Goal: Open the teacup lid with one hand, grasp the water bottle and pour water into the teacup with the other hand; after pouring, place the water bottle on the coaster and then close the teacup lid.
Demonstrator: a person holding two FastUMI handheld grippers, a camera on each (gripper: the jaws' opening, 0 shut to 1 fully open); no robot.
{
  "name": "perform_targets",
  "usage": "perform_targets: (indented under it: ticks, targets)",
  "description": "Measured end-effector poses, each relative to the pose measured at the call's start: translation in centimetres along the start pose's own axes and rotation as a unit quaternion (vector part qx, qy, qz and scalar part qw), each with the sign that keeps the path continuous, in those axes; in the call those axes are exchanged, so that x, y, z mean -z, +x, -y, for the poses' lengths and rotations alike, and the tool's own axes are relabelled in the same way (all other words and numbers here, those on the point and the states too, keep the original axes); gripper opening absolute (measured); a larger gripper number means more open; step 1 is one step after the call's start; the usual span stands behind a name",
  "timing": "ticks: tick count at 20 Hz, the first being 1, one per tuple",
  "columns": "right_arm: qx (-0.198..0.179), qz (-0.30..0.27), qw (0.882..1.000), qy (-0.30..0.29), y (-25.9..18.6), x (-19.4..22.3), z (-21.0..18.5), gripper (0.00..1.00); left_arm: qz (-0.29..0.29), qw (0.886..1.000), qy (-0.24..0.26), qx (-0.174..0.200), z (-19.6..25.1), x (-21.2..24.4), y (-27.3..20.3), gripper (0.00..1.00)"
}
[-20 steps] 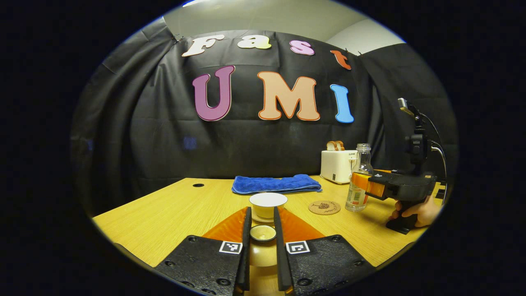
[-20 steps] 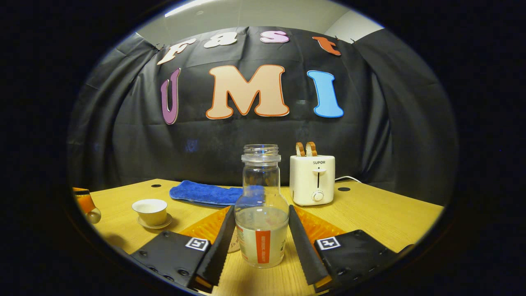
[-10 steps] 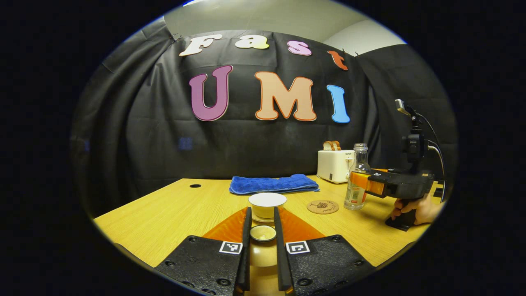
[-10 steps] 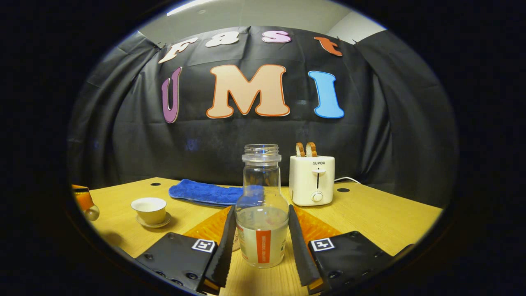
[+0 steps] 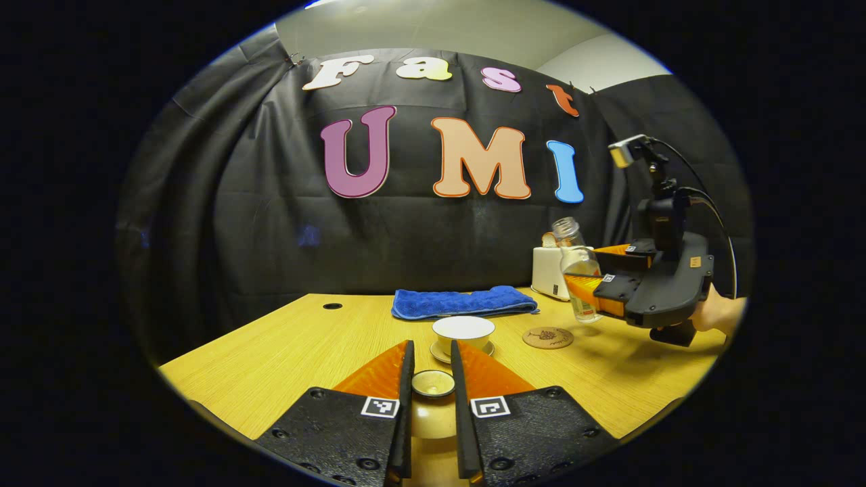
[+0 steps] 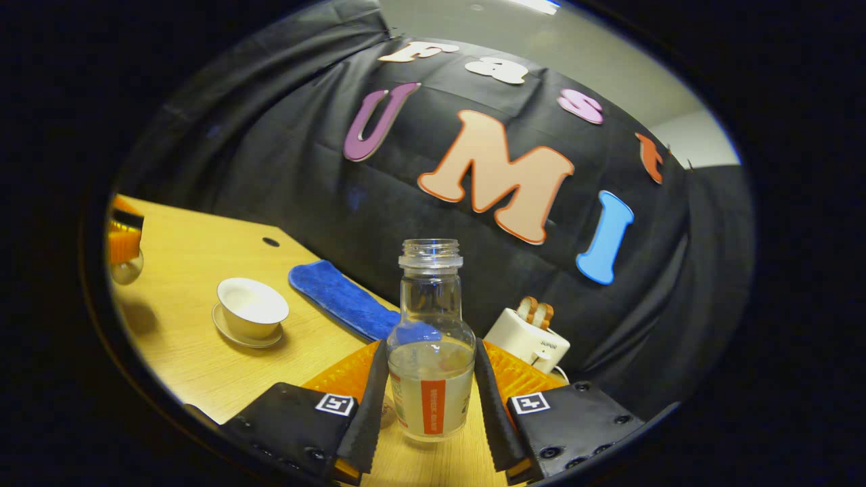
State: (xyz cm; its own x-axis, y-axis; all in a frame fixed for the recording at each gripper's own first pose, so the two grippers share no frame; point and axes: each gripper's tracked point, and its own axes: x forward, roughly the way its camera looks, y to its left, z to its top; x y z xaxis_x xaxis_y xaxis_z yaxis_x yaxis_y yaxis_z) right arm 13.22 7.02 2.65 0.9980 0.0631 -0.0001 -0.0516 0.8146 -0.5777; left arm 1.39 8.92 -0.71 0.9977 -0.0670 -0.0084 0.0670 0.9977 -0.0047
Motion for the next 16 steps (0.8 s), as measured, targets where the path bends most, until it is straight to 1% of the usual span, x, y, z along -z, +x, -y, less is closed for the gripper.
perform_targets:
  ticks: [2,4,5,7,10,11,14,16]
  targets:
    - [-0.021,-0.003,0.998,-0.061,0.7,-0.2,-2.4,0.69,0.0,1.0,0.0,0.0,-0.7,0.2,-0.1,0.24]
    - [-0.041,-0.002,0.991,-0.129,1.5,-0.2,-4.6,0.68,0.0,1.0,-0.001,-0.002,-1.5,0.2,-0.1,0.24]
    - [-0.044,0.002,0.985,-0.164,1.7,-0.1,-5.3,0.69,0.001,1.0,-0.001,-0.005,-1.9,0.2,-0.2,0.24]
    - [-0.054,0.007,0.971,-0.231,1.6,0.4,-6.8,0.68,0.001,1.0,-0.001,-0.009,-2.7,0.1,-0.3,0.24]
    - [-0.072,0.001,0.952,-0.297,2.3,1.3,-8.1,0.69,0.0,1.0,-0.001,-0.013,-3.2,0.3,-0.2,0.24]
    - [-0.073,0.003,0.946,-0.317,2.5,1.2,-8.3,0.69,-0.001,1.0,-0.001,-0.012,-3.3,0.3,-0.2,0.24]
    - [-0.069,0.023,0.919,-0.387,2.3,0.5,-8.4,0.69,0.0,1.0,-0.001,-0.011,-3.7,0.2,-0.3,0.24]
    - [-0.068,0.03,0.907,-0.414,2.1,0.2,-8.5,0.69,0.0,1.0,-0.002,-0.015,-4.0,0.3,-0.3,0.24]
